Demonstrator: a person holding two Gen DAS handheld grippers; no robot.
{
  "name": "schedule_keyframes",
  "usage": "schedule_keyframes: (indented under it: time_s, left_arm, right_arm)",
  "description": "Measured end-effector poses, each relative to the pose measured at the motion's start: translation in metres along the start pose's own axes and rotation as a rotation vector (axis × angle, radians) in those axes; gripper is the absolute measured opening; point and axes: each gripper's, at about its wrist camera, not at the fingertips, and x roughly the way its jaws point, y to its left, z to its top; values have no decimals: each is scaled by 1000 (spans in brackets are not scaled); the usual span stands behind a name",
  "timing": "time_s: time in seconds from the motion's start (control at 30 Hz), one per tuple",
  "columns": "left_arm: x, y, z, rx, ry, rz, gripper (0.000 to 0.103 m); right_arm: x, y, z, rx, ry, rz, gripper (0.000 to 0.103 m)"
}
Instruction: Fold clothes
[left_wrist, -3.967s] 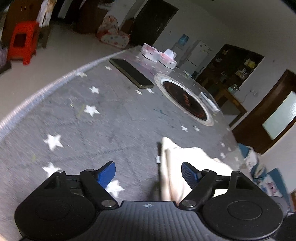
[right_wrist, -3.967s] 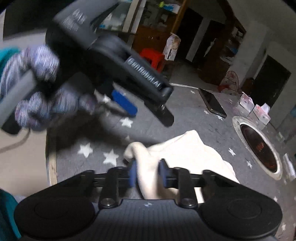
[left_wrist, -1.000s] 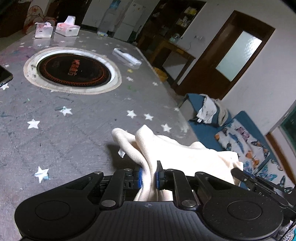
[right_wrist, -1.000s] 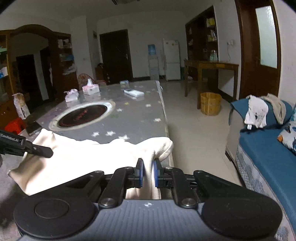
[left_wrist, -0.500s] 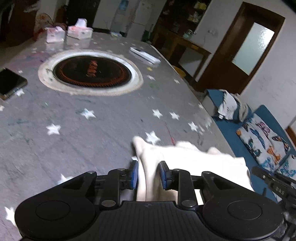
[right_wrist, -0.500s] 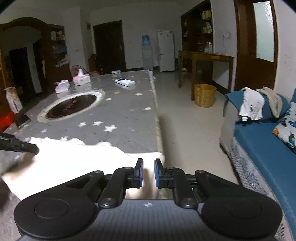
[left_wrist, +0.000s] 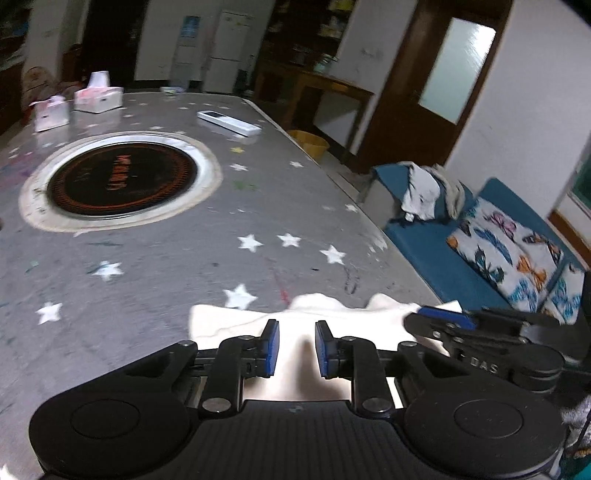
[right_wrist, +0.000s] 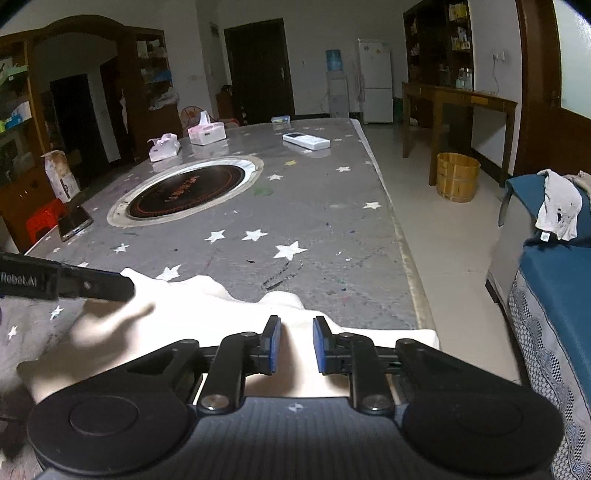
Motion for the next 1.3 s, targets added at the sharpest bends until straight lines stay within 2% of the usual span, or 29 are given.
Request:
schedule_keyframes:
  time_s: [0.17,0.33,0.53,0.73,0.8,0.9,1.07,1.3]
  left_arm:
    - [23,-2,1,11,42,7,23]
    - [23,-2,4,9,36,-2,23]
    - [30,-7,5,37,37,18,23]
    - [29,-11,6,50,36,41,23]
    - [29,-12,5,59,35,49,24]
    - [28,-14,4,62,35,59,26]
    - [20,-15,1,63,25,68,32]
    - [3,-19,-9,72,7,67,35]
  right_arm:
    - [1,1,0,-10,5,-6,20]
    - [-6,7,8,-19,-31,21,25]
    - [11,14,8,-31,1,14,26]
    - [9,16,9,-38,-12,6,26]
    - [9,17,8,-37,-8,8,32]
    - [11,20,8,-60,1,0,34]
    - [-7,22,8,-53,-25,-1,36]
    - [-39,20,-10,-34,-32,-9,38]
